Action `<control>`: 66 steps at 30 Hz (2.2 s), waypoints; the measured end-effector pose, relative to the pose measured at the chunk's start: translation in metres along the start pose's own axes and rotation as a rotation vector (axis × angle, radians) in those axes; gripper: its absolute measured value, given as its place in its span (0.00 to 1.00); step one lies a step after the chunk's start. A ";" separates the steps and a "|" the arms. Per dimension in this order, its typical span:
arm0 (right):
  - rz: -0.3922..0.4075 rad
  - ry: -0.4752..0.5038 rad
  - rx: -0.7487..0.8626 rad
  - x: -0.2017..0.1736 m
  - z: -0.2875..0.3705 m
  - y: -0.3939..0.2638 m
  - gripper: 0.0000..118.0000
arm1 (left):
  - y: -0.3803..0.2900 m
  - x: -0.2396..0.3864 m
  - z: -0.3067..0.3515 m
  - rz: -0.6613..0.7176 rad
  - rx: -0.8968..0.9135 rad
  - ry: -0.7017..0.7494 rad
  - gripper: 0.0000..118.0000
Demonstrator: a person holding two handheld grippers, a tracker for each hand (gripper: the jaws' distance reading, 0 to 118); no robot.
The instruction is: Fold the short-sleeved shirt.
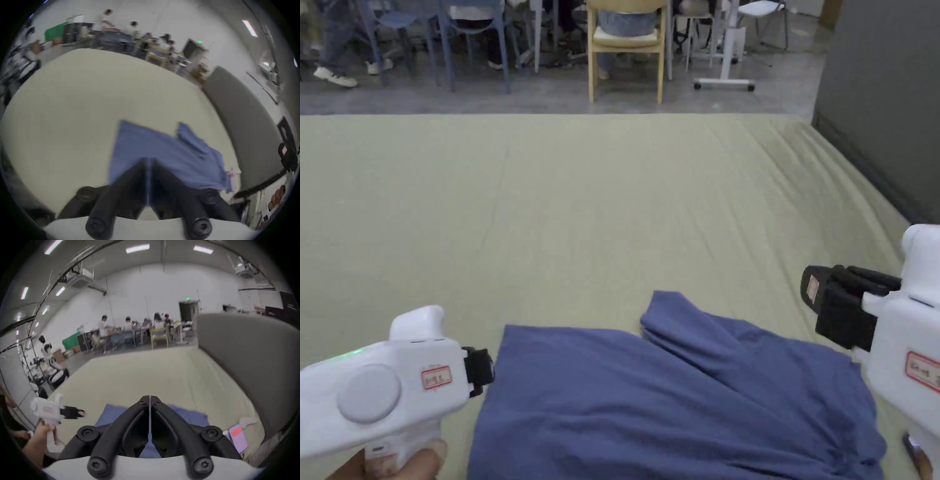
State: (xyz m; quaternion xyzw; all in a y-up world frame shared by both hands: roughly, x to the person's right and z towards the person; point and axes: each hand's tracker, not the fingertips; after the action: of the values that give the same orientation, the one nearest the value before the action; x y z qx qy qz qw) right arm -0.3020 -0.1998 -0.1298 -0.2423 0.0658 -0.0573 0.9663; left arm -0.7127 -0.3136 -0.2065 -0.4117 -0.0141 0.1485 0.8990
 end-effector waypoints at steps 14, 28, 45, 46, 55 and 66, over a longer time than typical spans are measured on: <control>0.009 -0.051 -0.212 0.002 -0.059 -0.036 0.04 | 0.022 0.000 -0.092 -0.008 -0.153 -0.062 1.00; -0.033 -0.313 -0.375 0.079 -0.051 -0.072 0.04 | 0.052 0.045 -0.254 -0.271 -0.252 0.078 0.60; -0.049 -0.314 -0.605 0.194 -0.261 -0.046 1.00 | 0.035 0.018 -0.098 -0.071 -0.121 -0.117 0.01; -0.086 -0.315 -0.656 0.204 -0.283 -0.050 1.00 | 0.031 0.018 -0.094 -0.068 -0.125 -0.112 0.01; 0.011 -0.377 -0.735 0.192 -0.321 -0.078 0.51 | 0.031 0.009 -0.101 -0.052 -0.156 -0.079 0.01; 0.121 -0.351 -0.306 0.160 -0.190 0.015 0.07 | 0.071 0.003 -0.085 0.092 -0.069 -0.149 0.01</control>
State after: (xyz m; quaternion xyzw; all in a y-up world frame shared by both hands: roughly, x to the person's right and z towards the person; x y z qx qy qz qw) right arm -0.1731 -0.2971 -0.3183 -0.3876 -0.0807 0.0543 0.9167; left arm -0.7151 -0.3318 -0.3160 -0.4303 -0.0672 0.2195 0.8730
